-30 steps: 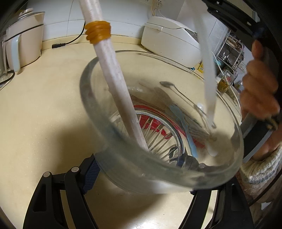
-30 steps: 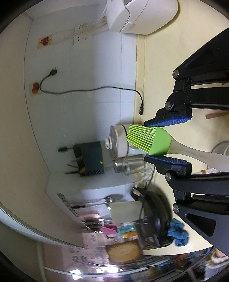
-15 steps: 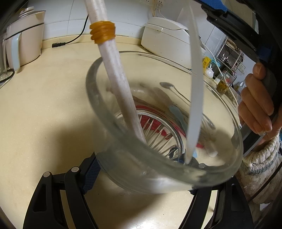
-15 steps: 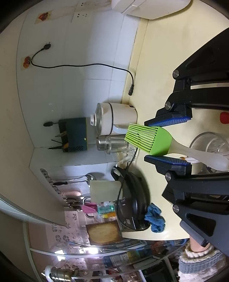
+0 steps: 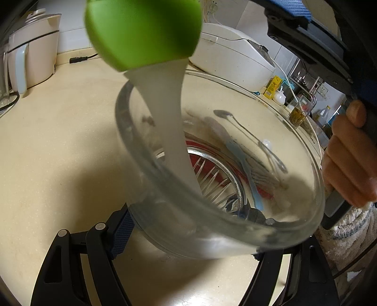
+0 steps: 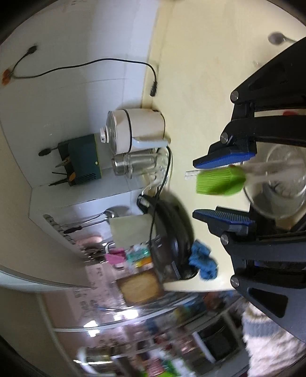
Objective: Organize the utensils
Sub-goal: 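Lower the brush handle into the glass and open the right gripper while the left gripper holds the glass, then withdraw the right gripper back over the utensil pile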
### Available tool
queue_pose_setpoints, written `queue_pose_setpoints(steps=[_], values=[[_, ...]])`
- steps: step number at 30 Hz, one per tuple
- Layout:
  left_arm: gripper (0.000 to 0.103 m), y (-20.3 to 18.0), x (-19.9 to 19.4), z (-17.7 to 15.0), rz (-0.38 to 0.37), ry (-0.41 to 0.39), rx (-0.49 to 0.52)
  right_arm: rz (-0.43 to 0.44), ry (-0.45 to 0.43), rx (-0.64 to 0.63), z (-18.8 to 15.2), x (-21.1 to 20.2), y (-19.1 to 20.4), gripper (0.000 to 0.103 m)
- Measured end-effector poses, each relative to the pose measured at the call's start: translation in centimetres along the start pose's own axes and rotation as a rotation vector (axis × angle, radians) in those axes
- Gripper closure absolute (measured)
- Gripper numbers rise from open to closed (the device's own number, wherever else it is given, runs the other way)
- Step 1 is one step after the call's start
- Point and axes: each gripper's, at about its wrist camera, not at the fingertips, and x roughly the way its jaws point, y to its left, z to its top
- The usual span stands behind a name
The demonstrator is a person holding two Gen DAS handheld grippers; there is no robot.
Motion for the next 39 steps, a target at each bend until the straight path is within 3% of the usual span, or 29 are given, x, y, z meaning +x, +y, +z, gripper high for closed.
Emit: queue_pose_setpoints(steps=[9,17,28,35,39], values=[[0.022,0.0,0.0,0.0,0.003,0.001,0.003,-0.005,-0.075,0.089,1.3,-3.0,-1.3,0.066],[0.022,-0.1,0.1,0.0,0.006,0.001,0.005,-0.023,-0.168,0.190,2.0,-8.3,-4.2,0.066],[0.022,-0.2,0.3,0.1,0.002,0.000,0.000,-0.213,-0.213,0.418,-1.2,-14.2,-10.6,0.066],[0.022,-0.2,0.4,0.0,0.008,0.002,0.006,-0.326,-0.137,0.669,-6.0,-17.2,-15.9,0.065],[0.022,-0.2,0.4,0.0,0.011,0.003,0.008,-0.474,-0.105,0.725,-7.7,-18.8,-17.9,0.064]])
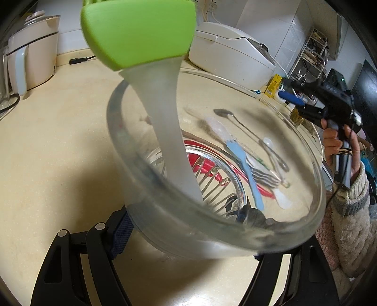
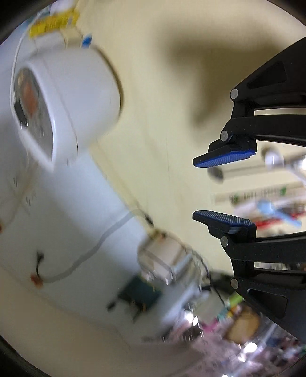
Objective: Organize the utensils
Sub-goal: 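Withdraw the right gripper back over the utensil pile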
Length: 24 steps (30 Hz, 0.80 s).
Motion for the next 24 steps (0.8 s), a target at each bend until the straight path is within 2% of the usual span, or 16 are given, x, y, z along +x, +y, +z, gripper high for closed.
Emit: queue_pose_setpoints(steps=[4,9,15,24], values=[[0.022,0.0,0.0,0.1,0.001,0.000,0.001,-0.048,0.000,-0.005,0.1,0.2,-0.9,0.064],[0.022,0.0,-0.1,0.0,0.000,0.000,0.000,-0.106,0.042,-0.106,-0.9,1.8,0.7,0.064],[0.022,0.0,-0.1,0.0,-0.003,-0.002,-0.002,-0.126,0.099,-0.155,-2.2,3.2,1.5,0.064],[0.022,0.2,-0.1,0.0,-0.002,-0.001,-0.001,-0.101,0.189,-0.273,-4.8,5.9,4.5,0.064]])
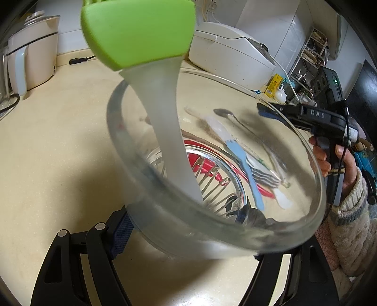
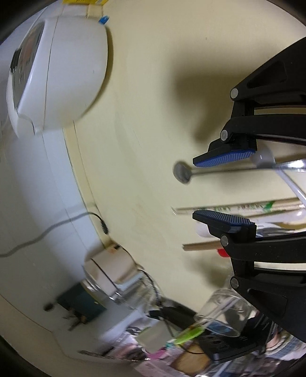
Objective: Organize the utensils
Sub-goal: 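Withdraw the right gripper back over the utensil pile, then lower the right gripper onto the white rice paddle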
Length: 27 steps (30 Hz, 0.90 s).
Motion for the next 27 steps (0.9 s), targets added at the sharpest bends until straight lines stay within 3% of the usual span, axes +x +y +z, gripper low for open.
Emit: queue_pose_setpoints(steps=[9,27], values=[[0.022,0.0,0.0,0.0,0.003,0.001,0.002,0.003,0.056,-0.094,-1.3,1.9,2.9,0.064],[0.022,-0.5,-0.1,0.1,0.009,0.001,0.006,-0.012,0.080,-0.121,-1.4,2.5,3.8,0.064]])
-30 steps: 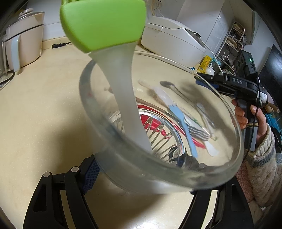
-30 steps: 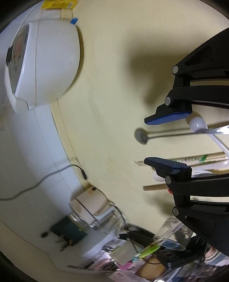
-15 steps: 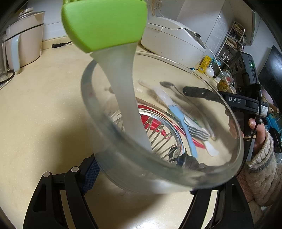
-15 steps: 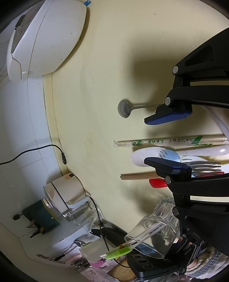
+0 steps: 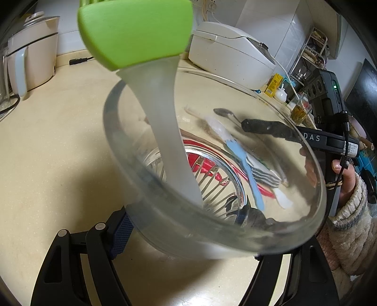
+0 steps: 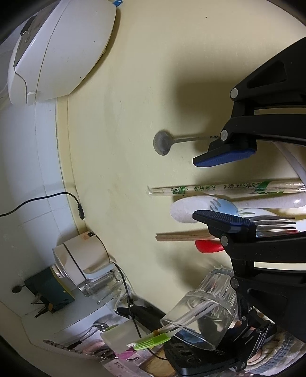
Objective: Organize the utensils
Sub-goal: 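Lower the right gripper onto the white rice paddle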
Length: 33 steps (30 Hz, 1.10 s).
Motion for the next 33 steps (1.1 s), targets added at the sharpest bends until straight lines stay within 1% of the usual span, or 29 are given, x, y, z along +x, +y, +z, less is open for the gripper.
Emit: queue_pose_setpoints(steps=[8,11,13,15,16,17,19,21,23,25,29,33], values=[[0.022,-0.1,0.0,0.0,0.002,0.000,0.001,0.020,0.005,-0.006,0.3,0.4,0.5,0.064],[0.021,-0.2,0.0,0.0,-0.003,0.000,-0.001,0.036,0.011,0.033,1.6,0.8,0.4,0.064],[0.021,-0.2,0.0,0.0,-0.007,0.000,-0.003,0.088,0.002,0.092,3.2,0.8,0.3,0.064],[0.021,-0.1,0.0,0.1,-0.004,0.001,-0.001,0.160,-0.040,0.142,4.9,0.4,0.3,0.064],[0.021,-0.2,0.1,0.1,0.002,0.002,0.005,0.166,-0.056,0.144,5.3,0.4,0.4,0.064],[0.021,-0.3,0.1,0.1,0.007,0.003,0.008,0.151,-0.077,0.133,5.7,0.3,0.5,0.064],[0.021,-0.5,0.1,0.1,0.011,0.004,0.012,0.095,-0.096,0.090,5.4,0.4,0.8,0.064],[0.021,-0.5,0.1,0.1,0.006,0.003,0.008,0.062,-0.071,0.039,4.6,1.1,0.9,0.064],[0.021,-0.4,0.1,0.1,0.001,0.002,0.003,0.034,-0.021,-0.003,3.9,2.0,1.1,0.064],[0.021,-0.3,0.2,0.1,0.001,0.002,0.004,0.007,-0.009,-0.030,3.6,2.4,1.5,0.064],[0.020,-0.4,0.2,0.0,0.008,0.004,0.009,-0.020,-0.011,-0.088,3.3,3.0,2.7,0.064],[0.020,-0.3,0.1,0.0,-0.001,0.001,0.003,-0.063,0.014,-0.143,2.4,4.2,3.6,0.063]])
